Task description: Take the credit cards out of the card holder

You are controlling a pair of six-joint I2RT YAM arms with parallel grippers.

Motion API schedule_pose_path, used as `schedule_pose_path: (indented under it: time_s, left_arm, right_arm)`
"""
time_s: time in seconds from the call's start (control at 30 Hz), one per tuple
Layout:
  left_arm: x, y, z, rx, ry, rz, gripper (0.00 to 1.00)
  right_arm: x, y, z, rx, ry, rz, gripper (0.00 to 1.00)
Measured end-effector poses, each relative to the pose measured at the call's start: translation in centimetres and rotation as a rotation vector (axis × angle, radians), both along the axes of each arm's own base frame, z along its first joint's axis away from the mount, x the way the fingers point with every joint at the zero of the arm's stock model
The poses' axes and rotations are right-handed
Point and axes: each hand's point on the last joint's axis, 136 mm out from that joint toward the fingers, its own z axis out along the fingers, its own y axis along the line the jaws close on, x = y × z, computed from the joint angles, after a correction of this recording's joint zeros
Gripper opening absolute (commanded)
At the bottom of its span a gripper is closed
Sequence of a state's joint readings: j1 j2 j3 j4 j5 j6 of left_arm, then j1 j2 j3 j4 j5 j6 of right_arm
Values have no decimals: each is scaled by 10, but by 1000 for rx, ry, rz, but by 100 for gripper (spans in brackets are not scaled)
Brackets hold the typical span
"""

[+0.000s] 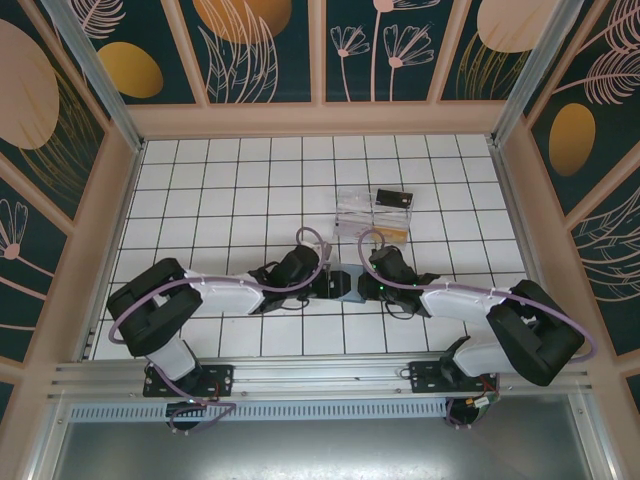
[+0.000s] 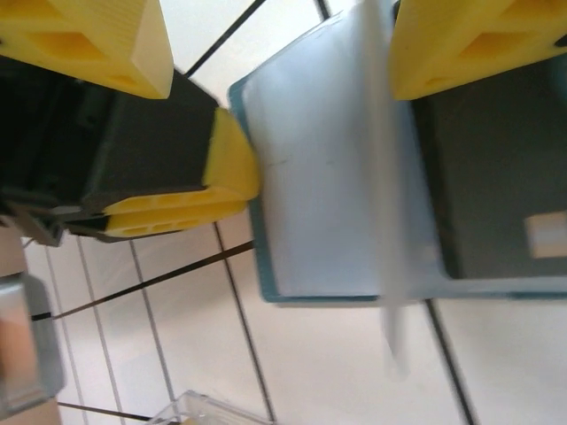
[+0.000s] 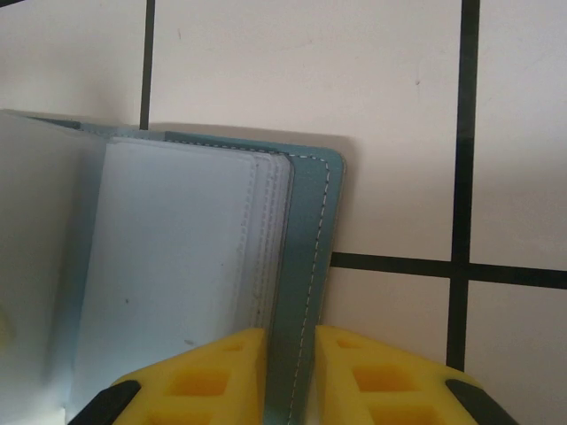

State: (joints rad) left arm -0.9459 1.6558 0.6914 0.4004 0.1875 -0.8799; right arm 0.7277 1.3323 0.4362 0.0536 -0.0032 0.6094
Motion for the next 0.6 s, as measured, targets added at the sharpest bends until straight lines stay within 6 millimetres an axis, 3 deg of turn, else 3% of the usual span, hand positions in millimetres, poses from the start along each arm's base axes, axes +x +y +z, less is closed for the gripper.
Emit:
schedule_pose_path:
  time_s: [0.17, 0.47, 0.6]
  left_arm:
    - [-4, -19, 9, -39, -8, -52, 66]
    - [-4, -18, 9, -32, -17, -48, 66]
    - [0, -11, 20, -28, -52, -23, 65]
  right_arm:
    - [0, 0, 0, 2, -1, -2, 25]
    - [1, -1, 1, 13, -1, -10, 28]
    - [4, -3, 13, 31, -28, -28, 31]
